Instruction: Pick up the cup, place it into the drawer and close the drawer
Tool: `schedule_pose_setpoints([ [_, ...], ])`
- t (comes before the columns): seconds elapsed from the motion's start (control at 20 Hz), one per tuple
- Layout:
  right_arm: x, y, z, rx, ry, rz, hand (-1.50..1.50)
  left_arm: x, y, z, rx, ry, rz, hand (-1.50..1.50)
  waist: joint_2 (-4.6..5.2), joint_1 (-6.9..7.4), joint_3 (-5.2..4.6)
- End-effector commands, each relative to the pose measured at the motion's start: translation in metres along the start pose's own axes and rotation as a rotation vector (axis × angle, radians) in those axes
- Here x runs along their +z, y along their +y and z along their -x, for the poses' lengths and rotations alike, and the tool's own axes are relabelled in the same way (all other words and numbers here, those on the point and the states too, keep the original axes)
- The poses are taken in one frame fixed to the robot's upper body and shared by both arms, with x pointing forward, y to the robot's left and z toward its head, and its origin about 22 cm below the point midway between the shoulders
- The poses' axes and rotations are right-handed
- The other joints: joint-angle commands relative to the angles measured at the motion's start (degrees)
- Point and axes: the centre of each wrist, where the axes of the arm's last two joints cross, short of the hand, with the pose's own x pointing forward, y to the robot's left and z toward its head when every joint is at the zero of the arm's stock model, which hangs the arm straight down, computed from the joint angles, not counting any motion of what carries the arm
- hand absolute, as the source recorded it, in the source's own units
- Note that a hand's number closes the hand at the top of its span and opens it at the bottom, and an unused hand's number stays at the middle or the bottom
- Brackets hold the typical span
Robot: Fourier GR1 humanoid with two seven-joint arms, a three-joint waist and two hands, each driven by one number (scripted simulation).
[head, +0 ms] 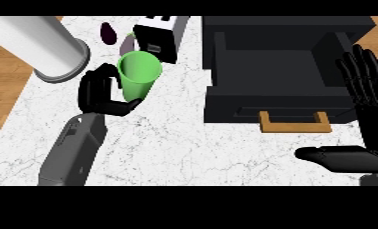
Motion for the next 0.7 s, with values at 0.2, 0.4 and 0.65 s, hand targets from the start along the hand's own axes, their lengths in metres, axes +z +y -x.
schedule_pose_setpoints([
  [0.2, 0.016, 0.001, 0.005, -0.009, 0.015, -0.005, -1.5, -0.079, -0.077, -0.049, -0.01, -0.069, 0.119, 1.5, -0.03, 0.03, 0.0],
  [0.4, -0.002, -0.009, 0.013, 0.0, 0.003, 0.002, -1.5, -0.104, -0.128, -0.066, -0.031, -0.074, 0.181, 1.5, 0.19, -0.08, 0.0],
  [0.65, -0.005, -0.002, 0.0, -0.003, -0.002, -0.01, -1.5, -0.137, -0.166, -0.091, -0.071, -0.02, 0.201, 1.5, 0.31, -0.57, -0.04],
])
